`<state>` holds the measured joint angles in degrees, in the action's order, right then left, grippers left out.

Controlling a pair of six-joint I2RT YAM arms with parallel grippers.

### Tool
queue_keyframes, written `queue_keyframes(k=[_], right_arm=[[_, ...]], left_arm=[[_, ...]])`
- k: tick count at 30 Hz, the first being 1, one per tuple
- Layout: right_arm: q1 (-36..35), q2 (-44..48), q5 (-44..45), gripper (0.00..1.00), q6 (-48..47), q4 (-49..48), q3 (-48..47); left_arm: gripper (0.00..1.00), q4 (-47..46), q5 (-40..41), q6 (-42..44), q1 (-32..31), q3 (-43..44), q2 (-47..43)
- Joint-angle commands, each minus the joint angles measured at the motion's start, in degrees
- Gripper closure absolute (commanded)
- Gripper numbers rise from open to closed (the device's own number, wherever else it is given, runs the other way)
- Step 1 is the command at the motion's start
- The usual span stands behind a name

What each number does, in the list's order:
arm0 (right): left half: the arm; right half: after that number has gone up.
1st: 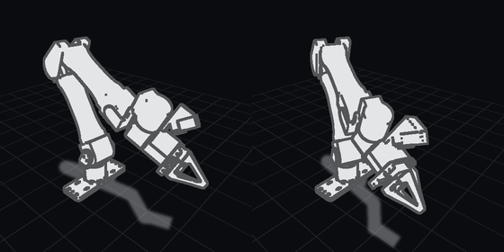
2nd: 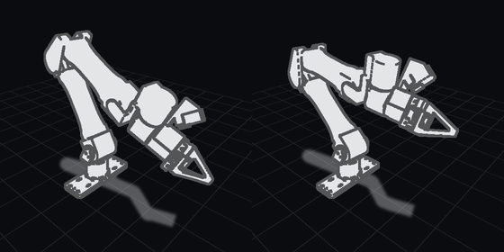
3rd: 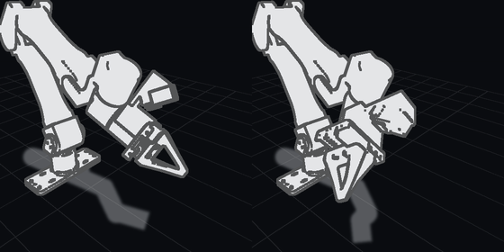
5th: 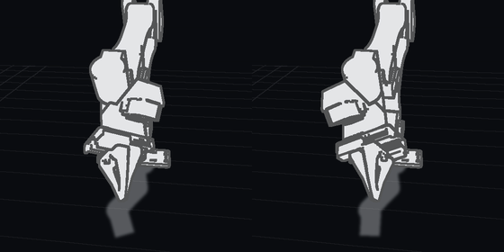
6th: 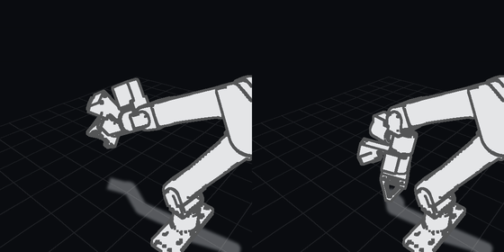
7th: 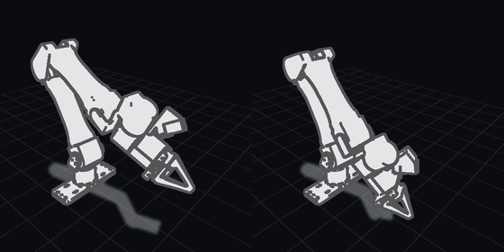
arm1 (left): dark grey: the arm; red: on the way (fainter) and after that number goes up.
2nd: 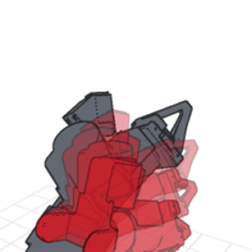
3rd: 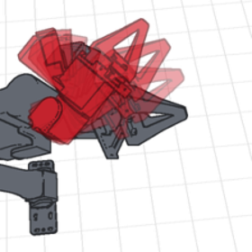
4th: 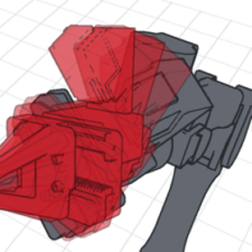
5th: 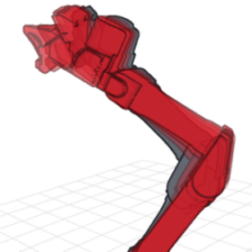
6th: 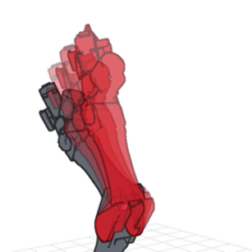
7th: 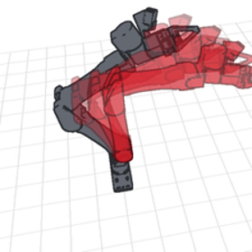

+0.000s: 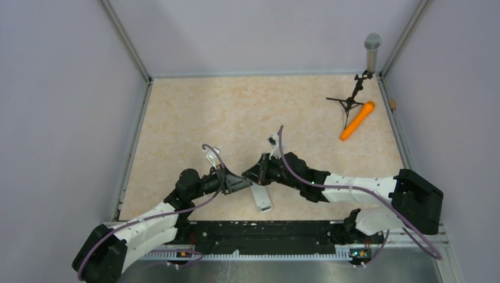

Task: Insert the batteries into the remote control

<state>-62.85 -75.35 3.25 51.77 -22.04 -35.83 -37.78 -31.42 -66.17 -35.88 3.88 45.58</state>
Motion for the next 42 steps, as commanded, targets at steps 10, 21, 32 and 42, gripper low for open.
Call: queue_keyframes(k=[10, 21, 32, 42], right_arm=[[0.10, 3.24, 1.85, 1.00, 2.12, -4.74, 2.57], [0.16, 12.93, 2.95, 0.60, -11.12, 4.67, 3.29], [-0.24, 17.32, -9.44, 0.55, -46.77, 27.10, -7.73], [-7.61, 16.54, -12.50, 0.51, -73.73, 32.69, -11.19]], left_arm=[[1.00, -4.68, -2.18, 0.72, 0.23, -0.87, -2.94], [1.00, 4.09, -10.94, 6.69, 0.20, 1.82, -4.63], [1.00, 17.38, -25.28, 14.07, 0.22, 8.27, -3.18], [1.00, 11.53, -30.42, 7.73, 0.19, 7.76, -1.11]])
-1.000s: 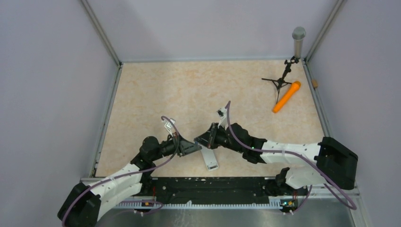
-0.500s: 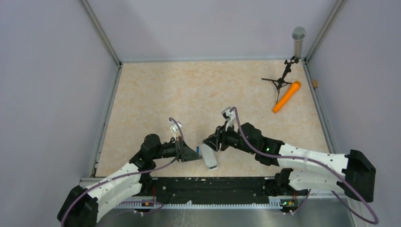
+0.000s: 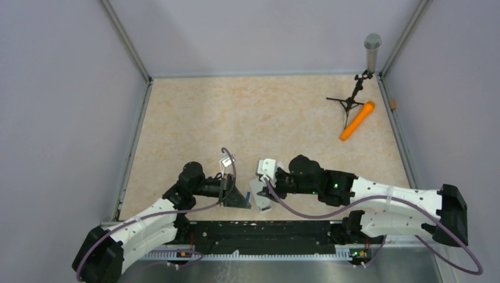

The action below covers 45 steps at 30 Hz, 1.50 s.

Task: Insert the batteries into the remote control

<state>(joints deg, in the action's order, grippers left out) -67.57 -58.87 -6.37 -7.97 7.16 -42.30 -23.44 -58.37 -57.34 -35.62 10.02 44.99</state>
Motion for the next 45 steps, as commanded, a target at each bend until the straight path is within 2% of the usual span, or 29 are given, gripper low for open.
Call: queue_keyframes(k=[1, 10, 18, 39, 45], right_arm=[[-3.57, -0.07, -2.94, 0.51, -15.97, 4.27, -5.06], [-9.02, -4.46, -2.51, 0.49, -31.76, 13.47, -10.31], [-12.90, -10.79, 0.34, 0.51, -41.98, 20.97, -17.21], [-17.12, -19.11, 1.05, 0.72, -51.36, 31.90, -25.66], [-17.71, -19.32, 0.39, 0.87, -51.62, 31.74, -25.55]], left_arm=[[1.00, -2.72, -3.78, -1.29, -0.07, 1.60, -0.64], [1.00, -0.25, -5.07, -1.78, -1.32, 1.06, -0.11], [1.00, -0.20, -5.17, -1.81, -3.62, 0.93, -0.17], [1.00, 0.52, -4.91, -0.93, -6.67, 0.79, -0.22], [1.00, 0.58, -4.91, -0.75, -6.99, 0.79, -0.18]])
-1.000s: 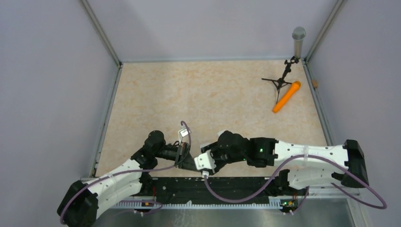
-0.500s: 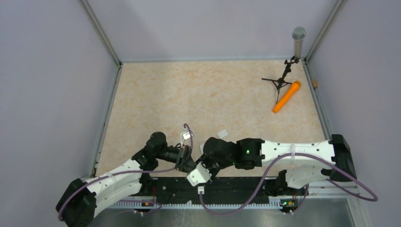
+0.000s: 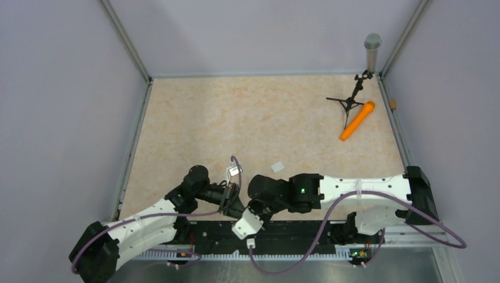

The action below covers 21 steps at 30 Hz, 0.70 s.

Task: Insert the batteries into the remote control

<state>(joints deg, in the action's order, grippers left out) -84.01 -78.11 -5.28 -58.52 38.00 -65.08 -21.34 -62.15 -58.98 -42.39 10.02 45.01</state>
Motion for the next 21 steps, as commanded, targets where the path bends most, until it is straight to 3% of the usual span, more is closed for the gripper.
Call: queue_keyframes(k=[1, 3, 6, 12, 18, 21], right_arm=[[-1.37, -0.11, -0.89, 0.91, -1.07, 1.08, -2.75], [-1.40, 0.09, -1.06, 1.00, -1.05, 1.23, -2.58], [-1.56, 0.59, -1.01, 1.00, -0.33, 1.47, -2.07], [-1.53, 3.47, 2.41, 1.00, 5.65, -0.68, 3.00], [-1.57, 6.98, 9.52, 1.00, 11.48, -3.10, 9.52], [-1.58, 7.76, 13.58, 1.00, 13.96, -3.48, 11.70]], left_arm=[[1.00, -1.54, -1.01, 0.89, -0.23, 0.79, -0.27], [0.98, -1.28, -0.91, 1.01, -0.24, 0.87, -0.28], [0.95, 1.11, 0.01, 2.41, -0.19, 1.32, -0.22], [0.61, 6.99, 6.75, 6.06, 0.01, 1.14, -2.49], [0.46, 13.60, 15.50, 10.11, 0.47, 2.27, -4.61], [0.45, 15.02, 18.96, 10.95, 0.55, 2.32, -4.67]])
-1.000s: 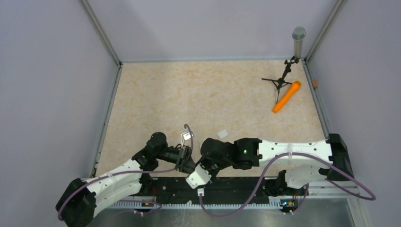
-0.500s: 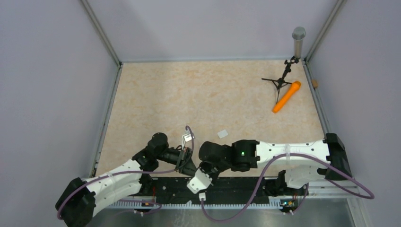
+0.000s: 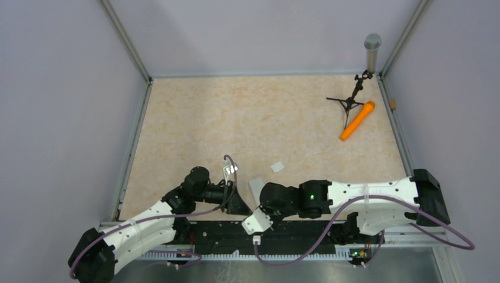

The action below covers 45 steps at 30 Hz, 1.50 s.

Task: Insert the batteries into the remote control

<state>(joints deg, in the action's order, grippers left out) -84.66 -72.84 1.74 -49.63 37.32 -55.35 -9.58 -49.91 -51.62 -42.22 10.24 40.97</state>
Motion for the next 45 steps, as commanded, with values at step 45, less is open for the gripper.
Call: queue_keyframes(k=[45], right_arm=[[3.97, -16.99, 12.06, 1.00, 11.89, -8.64, 1.72]], left_arm=[[0.37, 12.25, 30.82, 2.55, 1.28, -0.90, -4.89]])
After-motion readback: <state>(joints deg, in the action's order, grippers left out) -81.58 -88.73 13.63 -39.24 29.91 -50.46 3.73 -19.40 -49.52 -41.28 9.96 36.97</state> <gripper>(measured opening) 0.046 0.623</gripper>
